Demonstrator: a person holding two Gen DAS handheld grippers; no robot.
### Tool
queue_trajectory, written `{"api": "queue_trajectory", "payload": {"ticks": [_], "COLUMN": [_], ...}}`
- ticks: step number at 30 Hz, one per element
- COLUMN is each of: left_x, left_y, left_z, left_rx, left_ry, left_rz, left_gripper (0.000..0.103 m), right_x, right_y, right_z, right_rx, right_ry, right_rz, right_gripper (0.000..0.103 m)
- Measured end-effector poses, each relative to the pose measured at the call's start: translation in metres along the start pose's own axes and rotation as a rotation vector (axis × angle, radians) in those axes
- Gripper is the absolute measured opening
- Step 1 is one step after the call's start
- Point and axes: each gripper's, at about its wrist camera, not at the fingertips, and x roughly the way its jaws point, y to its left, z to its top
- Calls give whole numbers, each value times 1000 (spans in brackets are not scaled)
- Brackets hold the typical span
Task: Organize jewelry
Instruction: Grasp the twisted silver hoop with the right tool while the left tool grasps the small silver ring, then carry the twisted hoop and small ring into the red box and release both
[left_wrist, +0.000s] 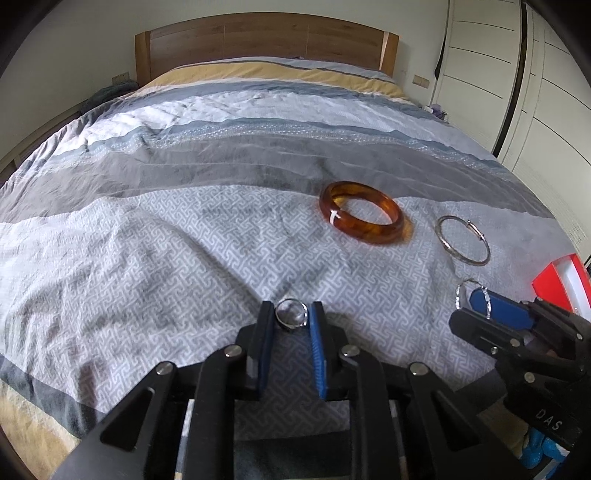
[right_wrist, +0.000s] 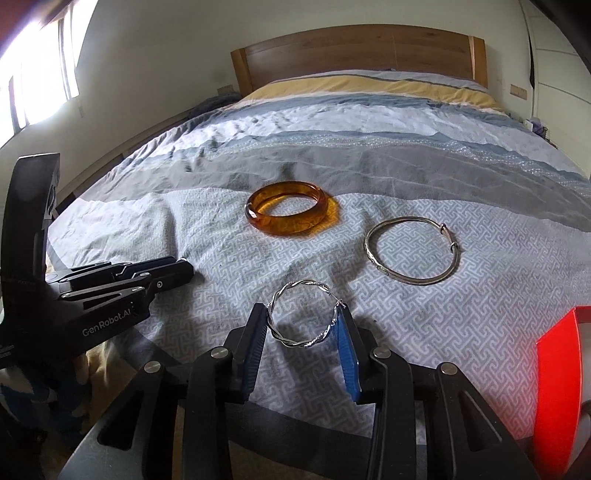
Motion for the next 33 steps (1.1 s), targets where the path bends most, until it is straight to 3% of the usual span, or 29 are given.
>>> {"api": "queue_trajectory", "payload": {"ticks": [10, 18, 27, 33], "left_x": [-63, -101, -99, -68], "left_y": [-36, -110, -209, -260], "left_z": [-1, -5, -10, 1], "left_rx": [23, 99, 213, 274], "left_ry": [-10, -17, 12, 44], "left_rz": [-33, -153, -296, -304], "left_gripper": [18, 18, 18, 18], "right_x": [-83, -156, -201, -188], "right_y": [-8, -53, -136, -178], "right_z": [1, -25, -62, -60], "right_rx": [41, 106, 198, 199], "right_ry": [-55, -71, -33, 9], "right_rz": [-13, -136, -285, -290], "right_gripper": [37, 37, 37, 37]}}
